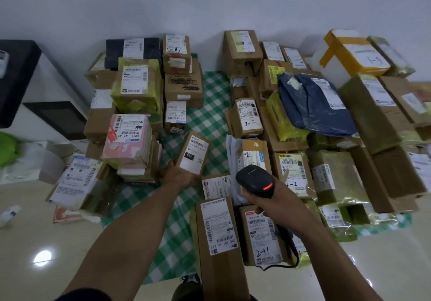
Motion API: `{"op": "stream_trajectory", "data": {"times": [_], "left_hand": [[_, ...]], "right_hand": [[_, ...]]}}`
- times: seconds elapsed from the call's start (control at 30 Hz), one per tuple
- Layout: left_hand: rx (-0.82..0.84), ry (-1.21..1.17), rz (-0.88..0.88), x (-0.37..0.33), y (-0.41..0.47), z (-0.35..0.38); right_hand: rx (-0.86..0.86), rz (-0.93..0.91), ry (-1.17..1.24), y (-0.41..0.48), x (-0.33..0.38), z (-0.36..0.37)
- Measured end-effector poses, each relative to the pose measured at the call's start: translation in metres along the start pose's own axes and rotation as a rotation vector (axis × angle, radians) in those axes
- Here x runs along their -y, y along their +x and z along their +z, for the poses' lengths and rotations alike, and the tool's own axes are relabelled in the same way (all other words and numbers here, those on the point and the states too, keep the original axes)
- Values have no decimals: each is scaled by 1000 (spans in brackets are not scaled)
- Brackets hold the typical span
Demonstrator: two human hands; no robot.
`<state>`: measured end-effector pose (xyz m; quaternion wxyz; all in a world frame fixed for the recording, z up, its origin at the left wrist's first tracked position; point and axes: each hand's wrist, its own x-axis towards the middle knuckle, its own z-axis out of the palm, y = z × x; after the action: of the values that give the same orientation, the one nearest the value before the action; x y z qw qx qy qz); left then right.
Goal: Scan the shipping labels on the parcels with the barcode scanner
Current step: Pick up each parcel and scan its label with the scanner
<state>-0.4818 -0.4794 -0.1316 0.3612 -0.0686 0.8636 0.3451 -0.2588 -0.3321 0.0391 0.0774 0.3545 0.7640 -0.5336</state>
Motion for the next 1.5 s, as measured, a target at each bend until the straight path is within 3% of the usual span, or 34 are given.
{"op": "stream_trajectory", "data": {"times": [0.13, 0.27, 0.4, 0.53, 0.7, 0.87, 1.07, 1.27, 1.5], "left_hand": [[-115, 0, 26, -2, -20, -8], [-188, -151, 216, -5, -41, -9], [-72, -484, 316, -28, -86, -12], [115, -662, 364, -37, -134, -6], [239, -658, 469, -44, -165, 2], [322, -710, 409, -55, -170, -2], [186, -604, 482, -69, -165, -2], [128, -573, 479, -78, -155, -1], [79, -566, 485, -74, -148, 1]], "right_hand": [[-10, -8, 37, -1, 2, -2], [3, -26, 56, -1, 7, -6], [-57, -85, 77, -2, 17, -12], [-160, -156, 178, -6, 27, -16], [-225, -234, 316, -19, 31, -20], [-214, -241, 280, -33, 29, -32], [-228, -261, 261, -42, 34, -43], [-69, -231, 332, -52, 56, -52], [-26, -186, 308, -51, 60, -52]]}}
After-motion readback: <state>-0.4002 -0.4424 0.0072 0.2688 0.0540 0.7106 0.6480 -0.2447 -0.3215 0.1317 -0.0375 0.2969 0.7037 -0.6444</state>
